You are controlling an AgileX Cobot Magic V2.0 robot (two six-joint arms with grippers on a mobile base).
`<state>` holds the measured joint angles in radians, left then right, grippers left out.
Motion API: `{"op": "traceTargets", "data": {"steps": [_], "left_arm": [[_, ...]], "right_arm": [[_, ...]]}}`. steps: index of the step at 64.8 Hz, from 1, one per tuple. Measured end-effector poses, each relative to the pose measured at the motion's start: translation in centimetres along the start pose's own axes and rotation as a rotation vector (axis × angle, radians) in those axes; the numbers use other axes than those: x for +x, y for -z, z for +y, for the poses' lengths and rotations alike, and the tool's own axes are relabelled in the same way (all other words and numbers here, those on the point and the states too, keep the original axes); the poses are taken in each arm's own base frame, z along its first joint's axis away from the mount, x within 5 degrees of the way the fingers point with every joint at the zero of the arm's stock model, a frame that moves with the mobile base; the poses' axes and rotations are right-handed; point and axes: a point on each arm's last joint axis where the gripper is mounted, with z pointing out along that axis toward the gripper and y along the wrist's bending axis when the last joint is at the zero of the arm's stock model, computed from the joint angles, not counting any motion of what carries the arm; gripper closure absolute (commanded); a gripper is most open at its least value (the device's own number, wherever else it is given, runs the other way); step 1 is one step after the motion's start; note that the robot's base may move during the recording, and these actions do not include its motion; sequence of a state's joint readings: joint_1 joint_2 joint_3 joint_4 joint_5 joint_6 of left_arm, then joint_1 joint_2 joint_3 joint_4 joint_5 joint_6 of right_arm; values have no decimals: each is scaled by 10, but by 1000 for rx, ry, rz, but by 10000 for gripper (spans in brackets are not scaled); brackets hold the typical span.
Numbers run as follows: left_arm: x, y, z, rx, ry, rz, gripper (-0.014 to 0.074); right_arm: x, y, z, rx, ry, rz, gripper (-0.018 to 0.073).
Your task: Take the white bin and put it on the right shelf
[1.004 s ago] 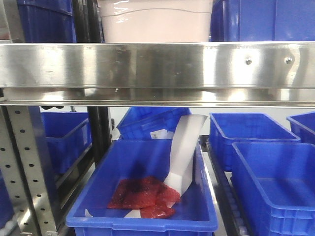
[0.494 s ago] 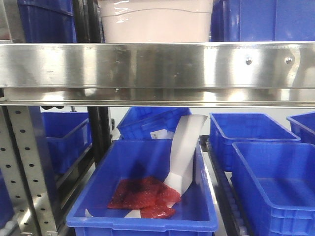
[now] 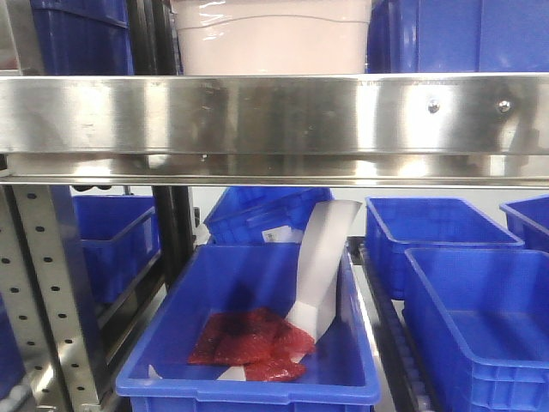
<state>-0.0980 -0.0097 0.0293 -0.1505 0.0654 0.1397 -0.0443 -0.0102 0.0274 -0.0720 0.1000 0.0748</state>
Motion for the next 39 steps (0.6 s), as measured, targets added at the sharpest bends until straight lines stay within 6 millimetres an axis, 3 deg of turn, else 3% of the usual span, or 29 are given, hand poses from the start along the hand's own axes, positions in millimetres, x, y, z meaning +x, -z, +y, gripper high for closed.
{"op": "traceTargets", "data": {"steps": [39], "left_arm": [[0,0,0,0,0,0,713]], "right_arm": [[0,0,0,0,0,0,491]]}}
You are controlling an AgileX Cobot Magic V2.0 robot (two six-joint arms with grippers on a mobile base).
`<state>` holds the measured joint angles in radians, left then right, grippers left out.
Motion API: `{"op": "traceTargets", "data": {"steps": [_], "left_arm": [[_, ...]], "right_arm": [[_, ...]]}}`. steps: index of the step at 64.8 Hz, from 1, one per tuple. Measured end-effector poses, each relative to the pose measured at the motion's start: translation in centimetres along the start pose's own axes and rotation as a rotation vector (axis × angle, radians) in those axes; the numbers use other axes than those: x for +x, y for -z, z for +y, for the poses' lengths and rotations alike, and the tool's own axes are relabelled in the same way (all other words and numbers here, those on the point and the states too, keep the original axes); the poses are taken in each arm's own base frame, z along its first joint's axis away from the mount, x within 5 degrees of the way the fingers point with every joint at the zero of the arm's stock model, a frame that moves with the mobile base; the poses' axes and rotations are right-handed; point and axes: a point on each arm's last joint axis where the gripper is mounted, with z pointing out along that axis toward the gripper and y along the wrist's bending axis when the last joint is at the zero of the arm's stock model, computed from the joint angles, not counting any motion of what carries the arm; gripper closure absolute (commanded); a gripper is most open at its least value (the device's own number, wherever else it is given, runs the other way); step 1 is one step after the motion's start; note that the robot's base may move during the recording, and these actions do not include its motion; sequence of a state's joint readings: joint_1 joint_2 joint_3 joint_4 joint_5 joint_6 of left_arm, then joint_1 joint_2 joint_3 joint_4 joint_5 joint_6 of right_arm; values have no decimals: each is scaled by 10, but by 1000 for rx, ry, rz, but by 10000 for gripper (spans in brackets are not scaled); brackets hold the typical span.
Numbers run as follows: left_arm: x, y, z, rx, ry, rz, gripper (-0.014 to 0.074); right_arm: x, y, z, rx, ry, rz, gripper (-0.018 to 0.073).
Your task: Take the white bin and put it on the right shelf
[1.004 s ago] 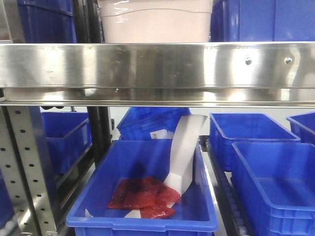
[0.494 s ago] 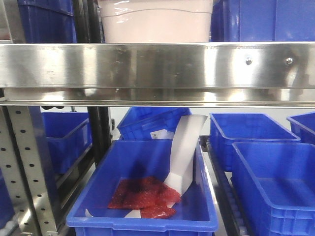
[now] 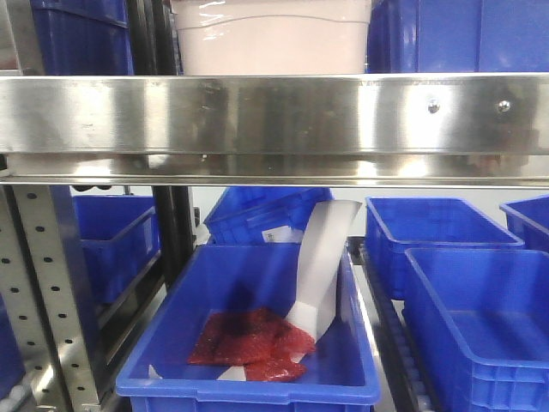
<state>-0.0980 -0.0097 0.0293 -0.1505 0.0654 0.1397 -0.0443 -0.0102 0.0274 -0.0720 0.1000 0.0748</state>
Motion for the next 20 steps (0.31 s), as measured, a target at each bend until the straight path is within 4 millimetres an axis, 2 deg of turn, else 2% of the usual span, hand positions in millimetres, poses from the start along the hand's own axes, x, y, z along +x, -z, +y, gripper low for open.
{"op": "traceTargets", "data": {"steps": [20], "left_arm": [[0,0,0,0,0,0,713]], "right_arm": [[0,0,0,0,0,0,491]]}}
